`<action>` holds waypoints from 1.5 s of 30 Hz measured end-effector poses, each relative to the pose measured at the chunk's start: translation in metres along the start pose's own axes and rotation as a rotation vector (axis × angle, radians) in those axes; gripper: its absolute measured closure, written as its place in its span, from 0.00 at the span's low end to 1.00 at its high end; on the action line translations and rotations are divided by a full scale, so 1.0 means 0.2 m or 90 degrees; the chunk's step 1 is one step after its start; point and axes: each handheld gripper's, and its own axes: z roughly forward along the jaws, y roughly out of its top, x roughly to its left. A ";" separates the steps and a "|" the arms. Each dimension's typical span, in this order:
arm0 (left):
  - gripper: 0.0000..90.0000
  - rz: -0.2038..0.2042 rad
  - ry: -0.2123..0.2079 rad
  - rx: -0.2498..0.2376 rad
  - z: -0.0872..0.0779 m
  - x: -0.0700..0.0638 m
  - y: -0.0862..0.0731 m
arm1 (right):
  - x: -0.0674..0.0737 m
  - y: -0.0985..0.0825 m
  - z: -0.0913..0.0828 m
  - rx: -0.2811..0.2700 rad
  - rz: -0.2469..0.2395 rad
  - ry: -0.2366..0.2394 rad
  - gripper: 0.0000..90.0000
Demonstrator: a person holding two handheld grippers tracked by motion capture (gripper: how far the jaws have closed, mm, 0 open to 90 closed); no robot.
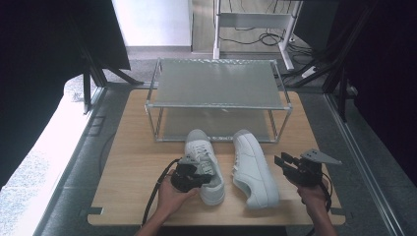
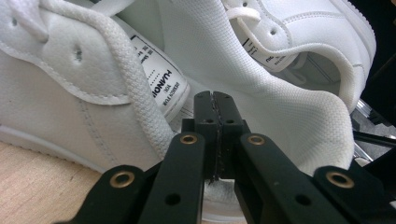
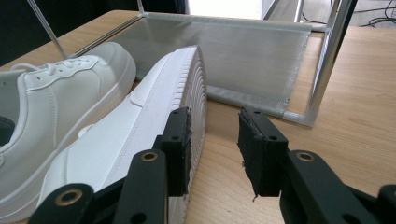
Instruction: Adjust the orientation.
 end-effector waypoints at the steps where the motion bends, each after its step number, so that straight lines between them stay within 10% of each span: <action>1: 1.00 0.000 0.000 0.001 0.00 0.00 0.00 | 0.00 0.00 0.00 0.000 0.000 0.000 0.71; 27: 1.00 -0.037 0.010 0.007 -0.23 0.16 -0.13 | -0.03 -0.01 -0.01 0.003 0.007 -0.006 0.71; 31: 0.96 -0.046 -0.018 -0.023 -0.29 0.18 -0.16 | -0.03 -0.01 -0.01 -0.001 0.006 -0.008 0.71; 38: 0.80 0.021 -0.014 -0.122 -0.42 0.11 -0.08 | -0.03 -0.01 -0.02 0.000 0.004 -0.008 0.71; 45: 0.56 0.041 0.029 -0.166 -0.46 0.11 0.07 | -0.01 0.01 -0.02 -0.008 -0.001 -0.005 0.71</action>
